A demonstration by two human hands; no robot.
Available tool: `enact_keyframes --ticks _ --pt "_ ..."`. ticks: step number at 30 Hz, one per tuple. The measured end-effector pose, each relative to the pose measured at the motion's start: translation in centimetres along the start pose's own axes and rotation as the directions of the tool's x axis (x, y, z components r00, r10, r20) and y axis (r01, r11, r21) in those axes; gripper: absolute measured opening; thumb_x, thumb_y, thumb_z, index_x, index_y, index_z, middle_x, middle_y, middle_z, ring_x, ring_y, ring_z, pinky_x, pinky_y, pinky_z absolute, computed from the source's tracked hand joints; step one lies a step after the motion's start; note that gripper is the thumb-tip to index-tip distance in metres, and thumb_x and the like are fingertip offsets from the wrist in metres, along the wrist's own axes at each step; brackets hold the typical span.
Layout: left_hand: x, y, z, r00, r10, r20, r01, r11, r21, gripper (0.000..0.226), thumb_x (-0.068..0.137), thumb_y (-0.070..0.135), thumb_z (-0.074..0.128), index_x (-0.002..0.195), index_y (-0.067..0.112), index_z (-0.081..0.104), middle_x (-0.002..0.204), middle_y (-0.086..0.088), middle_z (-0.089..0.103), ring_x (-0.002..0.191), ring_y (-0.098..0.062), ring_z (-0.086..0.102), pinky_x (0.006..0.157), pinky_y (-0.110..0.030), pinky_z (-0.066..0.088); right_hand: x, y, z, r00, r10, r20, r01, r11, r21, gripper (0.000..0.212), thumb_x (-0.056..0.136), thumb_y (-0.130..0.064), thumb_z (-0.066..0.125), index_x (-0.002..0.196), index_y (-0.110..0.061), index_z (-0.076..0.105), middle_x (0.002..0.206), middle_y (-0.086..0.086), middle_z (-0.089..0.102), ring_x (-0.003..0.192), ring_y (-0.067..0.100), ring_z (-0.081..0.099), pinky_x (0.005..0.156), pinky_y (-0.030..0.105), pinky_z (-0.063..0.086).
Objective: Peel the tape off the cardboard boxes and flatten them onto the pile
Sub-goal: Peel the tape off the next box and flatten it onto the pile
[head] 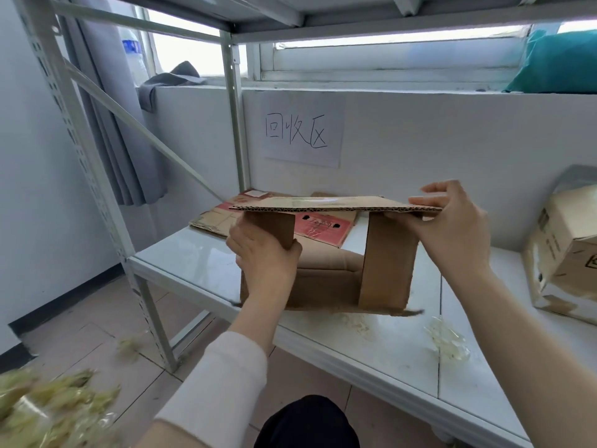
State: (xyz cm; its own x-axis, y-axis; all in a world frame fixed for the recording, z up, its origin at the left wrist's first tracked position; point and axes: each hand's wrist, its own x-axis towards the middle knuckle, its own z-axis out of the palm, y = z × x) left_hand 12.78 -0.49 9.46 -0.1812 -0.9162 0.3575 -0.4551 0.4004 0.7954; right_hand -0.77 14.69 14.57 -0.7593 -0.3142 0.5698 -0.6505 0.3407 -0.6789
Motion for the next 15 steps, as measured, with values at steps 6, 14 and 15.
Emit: enact_keyframes --ticks 6,14,15 --pt "-0.2 -0.7 -4.0 0.994 0.1 0.052 -0.073 0.923 -0.377 0.037 0.098 0.028 0.041 0.131 0.012 0.044 0.111 0.009 0.05 0.101 -0.007 0.045 0.075 -0.007 0.029 -2.7 1.9 2.9 0.968 0.249 0.019 -0.237 0.893 0.382 0.103 0.065 -0.037 0.08 0.144 -0.021 0.015 0.141 0.002 0.042 0.128 0.012 0.042 0.108 0.035 0.035" --pt "1.3 -1.7 -5.7 0.994 -0.008 0.108 0.067 0.828 -0.557 0.038 0.098 0.041 0.034 0.126 0.02 0.051 0.112 0.005 0.057 0.103 -0.013 0.053 0.089 -0.023 0.041 -5.0 2.7 4.1 0.964 0.201 0.175 -0.253 0.895 0.368 0.056 0.09 -0.023 0.056 0.142 -0.019 0.036 0.136 -0.003 0.05 0.125 0.014 0.045 0.105 0.029 0.036" --pt "1.6 -2.2 -5.6 0.993 -0.042 0.112 0.099 0.813 -0.574 0.039 0.097 0.044 0.034 0.125 0.023 0.051 0.114 0.005 0.057 0.108 -0.016 0.053 0.096 -0.032 0.042 -5.0 2.8 3.6 0.961 0.202 0.189 -0.27 0.838 0.475 0.039 0.093 -0.021 0.051 0.131 -0.02 0.051 0.119 -0.009 0.061 0.112 0.01 0.054 0.097 0.026 0.041"
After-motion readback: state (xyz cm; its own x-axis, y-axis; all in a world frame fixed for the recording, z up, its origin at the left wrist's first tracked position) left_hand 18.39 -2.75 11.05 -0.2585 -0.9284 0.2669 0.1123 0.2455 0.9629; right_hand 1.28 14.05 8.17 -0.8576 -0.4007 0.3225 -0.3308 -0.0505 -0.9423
